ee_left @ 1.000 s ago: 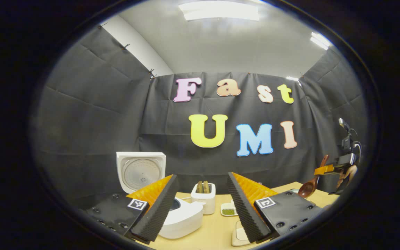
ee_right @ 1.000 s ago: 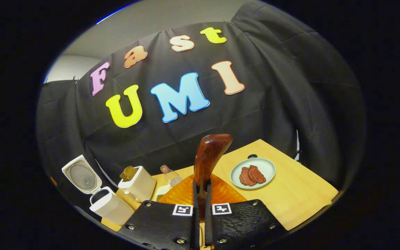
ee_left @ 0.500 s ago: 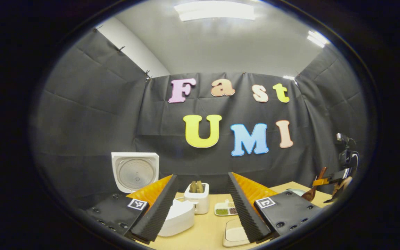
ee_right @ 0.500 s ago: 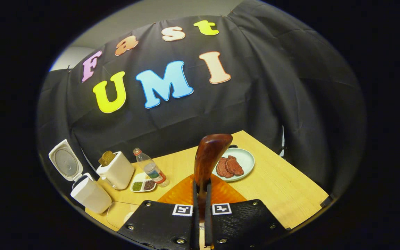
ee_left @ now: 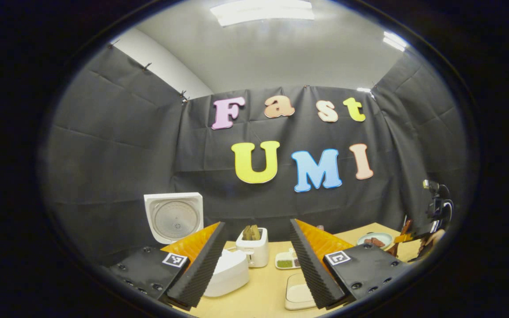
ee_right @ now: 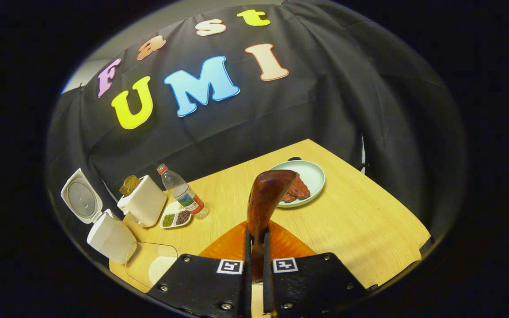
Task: Close the left gripper, press the button to open the rice cooker; take a wooden spoon from the chopstick holder with the right hand, scoop a spoonful of rice and pour it into the rice cooker, then put the wooden spoon back into the chopstick holder.
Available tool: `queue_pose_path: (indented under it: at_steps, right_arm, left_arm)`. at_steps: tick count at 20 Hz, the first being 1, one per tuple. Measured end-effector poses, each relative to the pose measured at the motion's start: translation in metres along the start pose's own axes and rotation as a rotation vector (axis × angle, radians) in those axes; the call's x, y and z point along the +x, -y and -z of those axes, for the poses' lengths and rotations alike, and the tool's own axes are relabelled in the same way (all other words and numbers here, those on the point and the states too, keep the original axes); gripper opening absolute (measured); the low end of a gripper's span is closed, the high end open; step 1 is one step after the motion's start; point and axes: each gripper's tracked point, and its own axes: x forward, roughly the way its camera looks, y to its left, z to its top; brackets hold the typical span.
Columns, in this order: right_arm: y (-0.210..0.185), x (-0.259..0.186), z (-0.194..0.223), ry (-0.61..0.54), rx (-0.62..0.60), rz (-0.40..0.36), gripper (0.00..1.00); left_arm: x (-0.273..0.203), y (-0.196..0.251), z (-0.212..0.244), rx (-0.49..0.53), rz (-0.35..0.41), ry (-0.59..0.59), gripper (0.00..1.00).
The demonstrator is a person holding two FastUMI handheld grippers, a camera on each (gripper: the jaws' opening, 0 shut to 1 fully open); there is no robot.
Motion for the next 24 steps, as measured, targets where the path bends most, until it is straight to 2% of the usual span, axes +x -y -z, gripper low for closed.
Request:
queue_pose_path:
  at_steps: [2, 3, 6, 7, 12, 16, 18, 19, 21, 24]
  right_arm:
    - [-0.002, -0.006, -0.003, 0.013, -0.001, -0.018, 0.14]
    - [-0.003, -0.010, -0.009, 0.035, -0.013, -0.021, 0.27]
    - [0.000, -0.018, -0.024, 0.093, -0.125, 0.034, 0.87]
    - [-0.002, -0.025, -0.033, 0.123, -0.158, 0.046, 0.99]
    - [-0.029, -0.059, -0.073, 0.258, -0.267, 0.067, 0.99]
    - [-0.063, -0.084, -0.097, 0.338, -0.305, 0.045, 0.99]
    - [-0.078, -0.100, -0.097, 0.359, -0.310, 0.035, 0.98]
    - [-0.084, -0.104, -0.098, 0.365, -0.316, 0.036, 0.99]
    - [-0.091, -0.112, -0.098, 0.384, -0.334, 0.051, 0.98]
    - [-0.102, -0.118, -0.093, 0.397, -0.342, 0.068, 0.99]
  left_arm:
    - [0.001, 0.001, 0.000, 0.002, -0.009, 0.001, 0.98]
    - [0.001, 0.001, 0.000, 0.001, -0.014, 0.001, 0.98]
    - [0.003, 0.000, 0.005, -0.006, -0.022, -0.003, 0.98]
    - [0.005, 0.000, 0.005, -0.007, -0.025, -0.002, 0.98]
    - [0.018, -0.021, 0.010, 0.007, -0.063, -0.012, 0.98]
    - [0.041, -0.053, 0.008, 0.023, -0.115, -0.012, 0.98]
    - [0.057, -0.073, 0.008, 0.040, -0.150, -0.013, 0.98]
    - [0.066, -0.084, 0.007, 0.040, -0.166, -0.012, 0.94]
    - [0.083, -0.104, 0.006, 0.033, -0.191, -0.009, 0.98]
    - [0.104, -0.138, -0.006, 0.045, -0.219, -0.005, 0.98]
